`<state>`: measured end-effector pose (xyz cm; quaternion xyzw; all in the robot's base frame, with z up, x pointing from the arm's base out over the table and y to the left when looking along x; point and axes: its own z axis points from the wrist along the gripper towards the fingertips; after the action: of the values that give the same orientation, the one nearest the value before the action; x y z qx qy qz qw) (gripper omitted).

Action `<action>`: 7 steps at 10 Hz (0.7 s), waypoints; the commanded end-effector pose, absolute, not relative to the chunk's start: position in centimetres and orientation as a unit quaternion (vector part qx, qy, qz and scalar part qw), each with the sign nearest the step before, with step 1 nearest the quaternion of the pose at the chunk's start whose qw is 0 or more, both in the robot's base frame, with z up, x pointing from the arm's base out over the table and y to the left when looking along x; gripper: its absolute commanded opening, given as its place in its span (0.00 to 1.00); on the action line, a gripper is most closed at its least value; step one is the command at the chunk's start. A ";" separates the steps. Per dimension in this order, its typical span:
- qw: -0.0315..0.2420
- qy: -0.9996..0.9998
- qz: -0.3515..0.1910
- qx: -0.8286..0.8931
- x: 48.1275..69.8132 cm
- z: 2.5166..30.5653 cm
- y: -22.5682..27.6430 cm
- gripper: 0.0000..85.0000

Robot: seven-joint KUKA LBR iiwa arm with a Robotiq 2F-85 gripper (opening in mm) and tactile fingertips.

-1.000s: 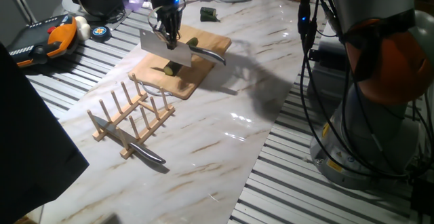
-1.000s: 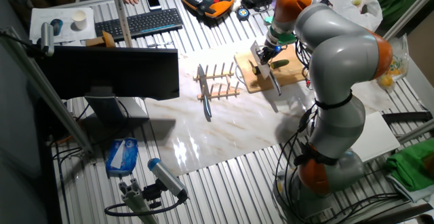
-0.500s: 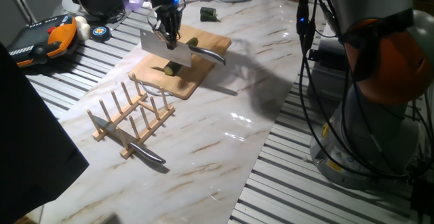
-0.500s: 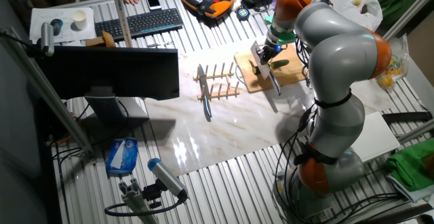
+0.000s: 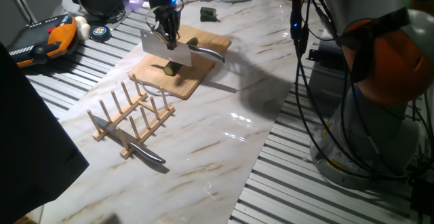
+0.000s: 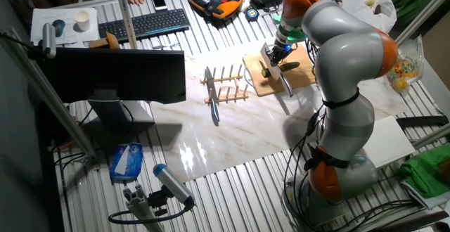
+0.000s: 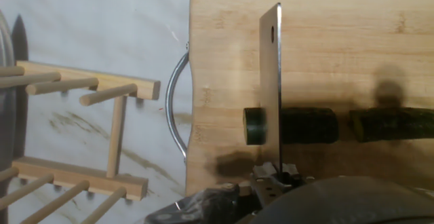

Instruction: Cut the cucumber into segments

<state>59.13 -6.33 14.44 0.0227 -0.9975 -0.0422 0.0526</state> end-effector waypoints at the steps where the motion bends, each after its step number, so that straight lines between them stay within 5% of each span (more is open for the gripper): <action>1: 0.058 -0.997 -0.042 0.023 59.3 14.4 -6.3 0.01; 7: 0.061 -0.997 -0.045 0.026 60.6 13.3 -6.5 0.01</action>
<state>60.61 -6.47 13.34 0.0261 -0.9968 -0.0454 0.0608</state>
